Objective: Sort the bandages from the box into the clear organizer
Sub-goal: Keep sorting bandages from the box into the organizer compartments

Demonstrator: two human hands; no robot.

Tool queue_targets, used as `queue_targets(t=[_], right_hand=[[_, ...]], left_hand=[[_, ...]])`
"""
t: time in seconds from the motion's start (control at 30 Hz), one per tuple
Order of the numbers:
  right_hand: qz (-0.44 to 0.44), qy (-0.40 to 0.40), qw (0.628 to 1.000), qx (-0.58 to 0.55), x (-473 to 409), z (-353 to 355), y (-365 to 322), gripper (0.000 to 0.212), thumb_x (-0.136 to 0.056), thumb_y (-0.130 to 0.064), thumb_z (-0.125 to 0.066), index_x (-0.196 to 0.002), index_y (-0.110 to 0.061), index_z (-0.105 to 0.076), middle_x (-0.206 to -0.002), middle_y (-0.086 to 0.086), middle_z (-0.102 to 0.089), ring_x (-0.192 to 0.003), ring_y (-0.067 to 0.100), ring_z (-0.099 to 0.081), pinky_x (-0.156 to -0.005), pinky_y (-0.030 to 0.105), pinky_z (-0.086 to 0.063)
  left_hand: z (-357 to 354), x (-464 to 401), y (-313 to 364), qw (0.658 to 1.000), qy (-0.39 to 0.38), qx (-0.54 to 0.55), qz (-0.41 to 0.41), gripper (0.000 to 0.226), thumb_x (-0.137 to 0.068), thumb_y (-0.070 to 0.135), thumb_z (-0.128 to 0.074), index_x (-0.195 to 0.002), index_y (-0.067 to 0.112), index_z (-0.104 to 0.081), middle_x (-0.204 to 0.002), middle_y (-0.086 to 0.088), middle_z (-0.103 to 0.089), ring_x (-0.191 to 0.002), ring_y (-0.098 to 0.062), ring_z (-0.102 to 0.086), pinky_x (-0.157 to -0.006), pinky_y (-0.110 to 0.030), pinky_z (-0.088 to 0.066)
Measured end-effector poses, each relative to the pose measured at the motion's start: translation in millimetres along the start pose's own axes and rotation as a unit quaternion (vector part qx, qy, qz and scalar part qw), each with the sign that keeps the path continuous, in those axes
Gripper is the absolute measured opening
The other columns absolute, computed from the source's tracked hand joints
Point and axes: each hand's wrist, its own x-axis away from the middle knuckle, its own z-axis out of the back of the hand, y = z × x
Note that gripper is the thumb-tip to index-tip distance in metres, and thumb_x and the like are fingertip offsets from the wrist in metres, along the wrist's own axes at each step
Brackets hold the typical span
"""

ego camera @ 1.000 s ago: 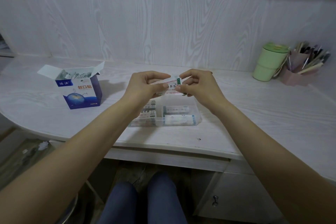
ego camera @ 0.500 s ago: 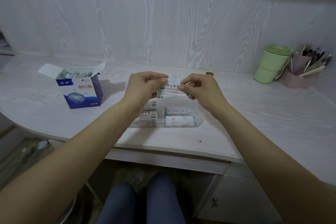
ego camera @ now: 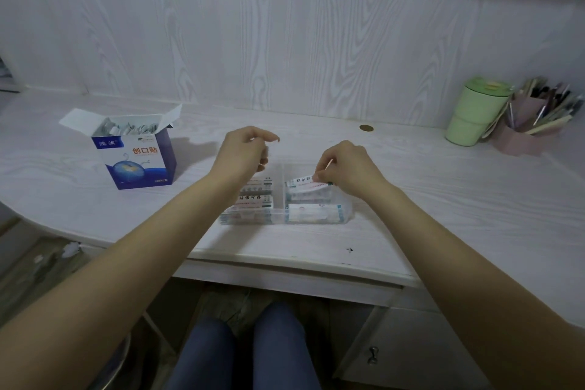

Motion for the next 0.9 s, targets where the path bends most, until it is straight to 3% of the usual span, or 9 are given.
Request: queue_targets(t=[0.1,0.23,0.37,0.47,0.57,0.67,0.77,0.9], right_hand=[[-0.003,-0.018,0.996,0.084,-2.6,-4.6,-6.1,0.010,-0.078,-0.020,-0.075,-0.073,-0.017,-0.067,-0.082,0.002,-0.066,-0.079,0.019,-0.060,-0.060,0.026,-0.040],[-0.014,-0.025,0.990,0.141,-2.6,-6.6,-9.8,0.009,-0.080,-0.022,-0.074,-0.077,-0.017,-0.067,-0.089,0.005,-0.067,-0.084,0.021,-0.062,-0.064,0.029,-0.044],[-0.024,-0.042,0.982,0.184,-3.6,-6.5,-15.1,0.009,-0.084,-0.024,-0.071,-0.084,-0.017,-0.066,-0.096,0.006,-0.066,-0.089,0.024,-0.062,-0.067,0.030,-0.045],[-0.029,-0.049,0.973,0.224,-3.9,-6.0,-18.9,0.017,-0.087,-0.026,-0.067,-0.099,-0.014,-0.066,-0.097,0.007,-0.063,-0.092,0.024,-0.060,-0.067,0.031,-0.043],[-0.022,-0.052,0.964,0.260,-4.1,-7.0,-21.5,0.017,-0.088,-0.015,-0.061,-0.105,-0.011,-0.063,-0.094,0.007,-0.058,-0.081,0.025,-0.055,-0.064,0.030,-0.041],[-0.020,-0.059,0.965,0.254,-6.4,-8.0,-21.7,0.021,-0.086,-0.003,-0.053,-0.103,-0.010,-0.063,-0.097,0.007,-0.062,-0.078,0.024,-0.056,-0.056,0.027,-0.037],[-0.029,-0.073,0.968,0.239,-8.3,-6.3,-22.3,0.018,-0.084,-0.003,-0.054,-0.098,-0.011,-0.063,-0.097,0.006,-0.064,-0.080,0.023,-0.058,-0.054,0.027,-0.037],[-0.023,-0.064,0.976,0.208,-8.2,-5.4,-20.5,0.017,-0.080,-0.003,-0.059,-0.092,-0.011,-0.067,-0.094,0.004,-0.068,-0.083,0.022,-0.063,-0.057,0.026,-0.042]], left_hand=[[-4.0,0.1,-1.0,0.991,-0.044,-0.119,-0.036,0.025,-0.093,0.013,-0.047,-0.086,0.015,-0.070,-0.066,0.004,-0.053,-0.062,-0.008,-0.048,-0.059,-0.024,-0.039],[-9.1,-6.3,-2.5,0.956,-0.096,-0.267,-0.074,0.020,-0.090,0.024,-0.055,-0.086,0.019,-0.074,-0.078,0.001,-0.066,-0.076,-0.011,-0.062,-0.059,-0.020,-0.045],[-18.9,-17.2,-6.1,0.912,-0.133,-0.380,-0.083,0.017,-0.087,0.024,-0.057,-0.080,0.015,-0.071,-0.066,0.004,-0.062,-0.070,-0.020,-0.060,-0.069,-0.033,-0.052],[-26.0,-23.4,-8.3,0.898,-0.143,-0.408,-0.082,0.017,-0.089,0.029,-0.054,-0.075,0.020,-0.059,-0.071,-0.001,-0.067,-0.069,-0.021,-0.055,-0.065,-0.031,-0.045],[-29.3,-26.2,-6.6,0.889,-0.143,-0.430,-0.063,0.028,-0.093,0.031,-0.050,-0.082,0.012,-0.066,-0.079,-0.002,-0.069,-0.075,-0.024,-0.062,-0.068,-0.030,-0.046],[-30.2,-26.3,-3.5,0.863,-0.160,-0.478,-0.038,0.035,-0.096,0.035,-0.046,-0.097,0.008,-0.069,-0.071,-0.001,-0.058,-0.066,-0.020,-0.053,-0.062,-0.028,-0.041],[-31.6,-26.2,-1.9,0.845,-0.174,-0.505,-0.022,0.036,-0.097,0.039,-0.045,-0.088,0.010,-0.064,-0.066,-0.001,-0.052,-0.058,-0.016,-0.046,-0.056,-0.026,-0.036],[-31.0,-25.9,-2.9,0.860,-0.167,-0.482,-0.020,0.036,-0.097,0.038,-0.046,-0.093,0.008,-0.066,-0.069,-0.001,-0.056,-0.063,-0.019,-0.051,-0.062,-0.029,-0.043]])
